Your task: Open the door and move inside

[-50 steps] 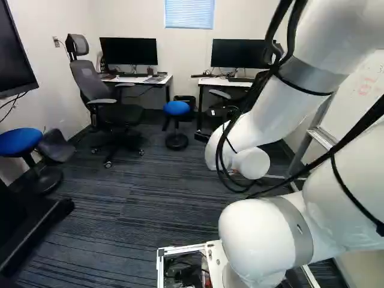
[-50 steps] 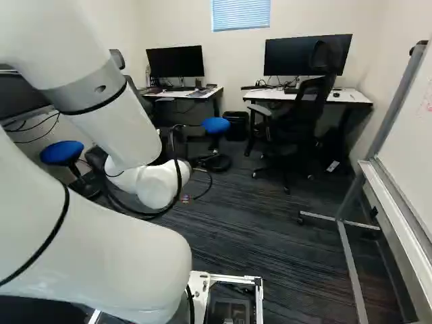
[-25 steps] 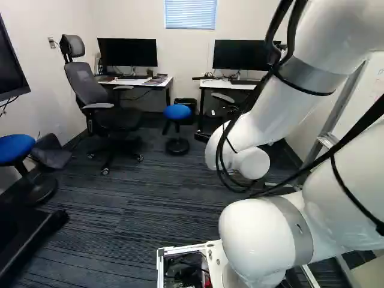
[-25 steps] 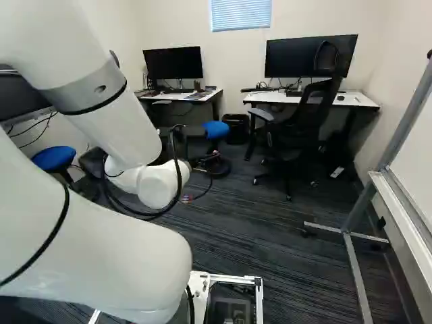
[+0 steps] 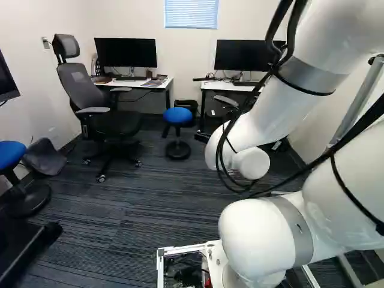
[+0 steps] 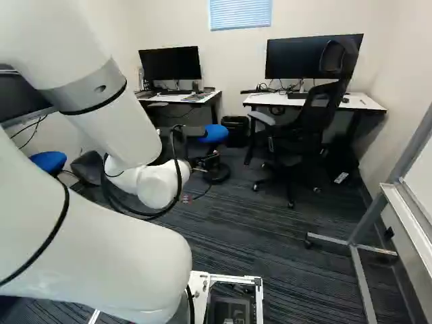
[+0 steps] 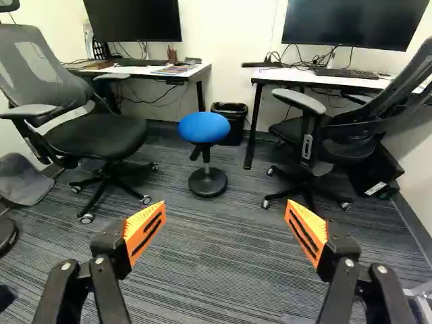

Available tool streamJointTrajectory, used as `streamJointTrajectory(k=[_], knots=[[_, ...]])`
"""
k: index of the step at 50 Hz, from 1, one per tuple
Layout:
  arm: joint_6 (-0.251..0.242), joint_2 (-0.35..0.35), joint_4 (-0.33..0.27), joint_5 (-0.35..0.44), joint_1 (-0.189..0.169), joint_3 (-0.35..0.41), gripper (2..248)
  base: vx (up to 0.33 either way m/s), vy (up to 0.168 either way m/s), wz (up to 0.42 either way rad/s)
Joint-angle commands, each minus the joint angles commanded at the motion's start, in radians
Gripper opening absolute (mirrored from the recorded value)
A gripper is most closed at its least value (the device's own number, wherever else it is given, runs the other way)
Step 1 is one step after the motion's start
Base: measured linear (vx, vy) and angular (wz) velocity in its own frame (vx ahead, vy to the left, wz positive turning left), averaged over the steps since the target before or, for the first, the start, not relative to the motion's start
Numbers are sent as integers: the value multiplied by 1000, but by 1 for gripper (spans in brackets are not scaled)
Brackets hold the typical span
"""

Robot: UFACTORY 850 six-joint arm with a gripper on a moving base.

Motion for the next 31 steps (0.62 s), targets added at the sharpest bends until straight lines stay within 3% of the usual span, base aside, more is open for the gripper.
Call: streamJointTrajectory(k=[31], knots=[[0, 0, 0, 0, 0, 0, 247, 8, 1, -1]])
